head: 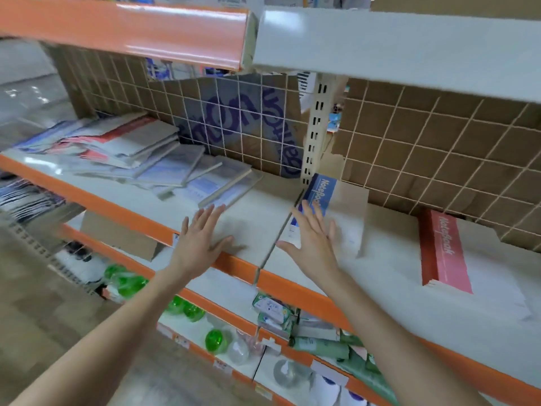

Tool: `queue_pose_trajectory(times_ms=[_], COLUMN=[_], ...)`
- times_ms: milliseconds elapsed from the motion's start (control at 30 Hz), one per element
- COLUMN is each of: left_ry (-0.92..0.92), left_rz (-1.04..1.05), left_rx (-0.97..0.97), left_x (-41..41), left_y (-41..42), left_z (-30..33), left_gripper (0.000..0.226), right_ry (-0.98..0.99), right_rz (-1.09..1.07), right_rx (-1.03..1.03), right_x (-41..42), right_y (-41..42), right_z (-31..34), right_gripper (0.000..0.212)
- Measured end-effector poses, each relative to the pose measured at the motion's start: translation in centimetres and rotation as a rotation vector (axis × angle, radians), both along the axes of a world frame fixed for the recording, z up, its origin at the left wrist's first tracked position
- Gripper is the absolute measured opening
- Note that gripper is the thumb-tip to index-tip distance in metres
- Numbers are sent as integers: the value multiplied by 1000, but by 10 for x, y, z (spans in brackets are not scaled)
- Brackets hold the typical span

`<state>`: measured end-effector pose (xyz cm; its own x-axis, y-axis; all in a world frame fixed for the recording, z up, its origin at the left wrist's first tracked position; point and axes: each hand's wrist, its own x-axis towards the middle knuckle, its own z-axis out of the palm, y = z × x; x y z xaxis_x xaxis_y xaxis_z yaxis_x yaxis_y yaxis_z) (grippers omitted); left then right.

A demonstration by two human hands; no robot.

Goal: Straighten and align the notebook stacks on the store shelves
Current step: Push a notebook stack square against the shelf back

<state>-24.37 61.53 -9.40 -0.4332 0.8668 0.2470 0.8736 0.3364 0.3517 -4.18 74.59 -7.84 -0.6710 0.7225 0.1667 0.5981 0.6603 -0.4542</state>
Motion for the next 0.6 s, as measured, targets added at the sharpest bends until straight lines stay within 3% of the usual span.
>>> queue_pose_trajectory(times_ms=[300,600], left_ry=[59,98], left_rz=[278,322], left_rx=[21,9], left_x=[-77,-221], left_y=[-99,-154], left_z=[17,15], left_gripper=[67,66], right_ry=[-42,-32], right_rz=[281,269], right_rx=[29,60], right_x=[-117,-265], right_y=[-61,-100], right_z=[1,4], right_gripper=[71,70])
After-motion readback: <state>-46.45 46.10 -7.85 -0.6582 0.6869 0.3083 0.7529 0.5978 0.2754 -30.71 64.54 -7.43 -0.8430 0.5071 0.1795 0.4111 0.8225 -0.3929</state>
